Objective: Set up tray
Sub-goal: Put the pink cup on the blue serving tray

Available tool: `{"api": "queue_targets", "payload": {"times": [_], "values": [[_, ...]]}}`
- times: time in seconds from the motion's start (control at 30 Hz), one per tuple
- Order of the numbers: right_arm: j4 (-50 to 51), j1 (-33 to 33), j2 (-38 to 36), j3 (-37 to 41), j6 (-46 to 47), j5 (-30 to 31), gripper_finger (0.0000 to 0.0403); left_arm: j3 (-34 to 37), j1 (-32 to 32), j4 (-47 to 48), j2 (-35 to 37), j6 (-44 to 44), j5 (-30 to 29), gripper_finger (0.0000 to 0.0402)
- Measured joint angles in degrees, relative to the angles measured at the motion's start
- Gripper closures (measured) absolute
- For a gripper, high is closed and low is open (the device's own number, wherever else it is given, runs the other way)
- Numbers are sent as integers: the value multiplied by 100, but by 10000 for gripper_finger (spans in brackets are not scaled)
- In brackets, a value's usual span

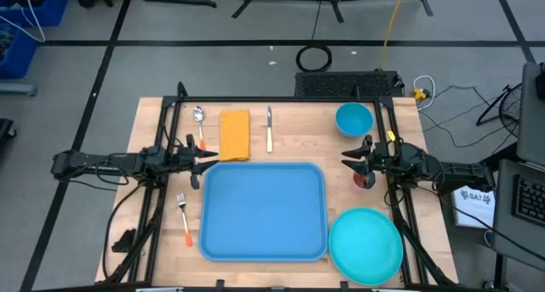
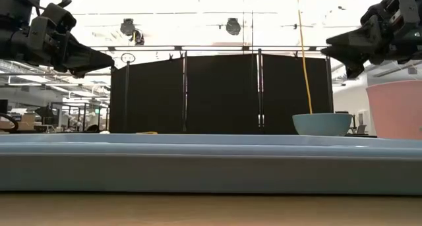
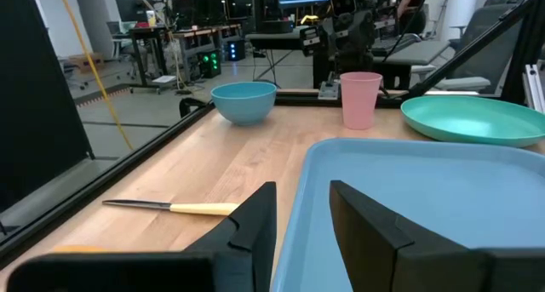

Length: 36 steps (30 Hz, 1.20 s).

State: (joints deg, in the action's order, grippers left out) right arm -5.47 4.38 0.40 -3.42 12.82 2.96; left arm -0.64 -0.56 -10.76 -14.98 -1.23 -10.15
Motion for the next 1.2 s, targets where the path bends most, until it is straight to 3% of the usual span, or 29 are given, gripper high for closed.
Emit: {"api": "queue_targets", "payload": {"times": [0.17, 0.33, 0.6, 0.93, 1.07, 1.2], "values": [[-718, 0, -2, 0, 205, -8, 273, 1, 0, 0, -1, -1, 2, 284], [-720, 0, 0, 0, 130, 60, 273, 1, 1, -1, 0, 1, 0, 284], [-637, 2, 0, 0, 77, 742, 273, 0, 0, 0, 0, 32, 4, 284], [-480, 4, 127, -40, 398, 884, 273, 0, 1, 26, 0, 199, -40, 284], [1750, 12, 697, -1013, 1221, 1773, 273, 0, 2, 26, 0, 166, -41, 284], [3530, 9, 1757, -2400, 2107, 2107, 273, 0, 0, 28, 0, 150, -66, 284]]}}
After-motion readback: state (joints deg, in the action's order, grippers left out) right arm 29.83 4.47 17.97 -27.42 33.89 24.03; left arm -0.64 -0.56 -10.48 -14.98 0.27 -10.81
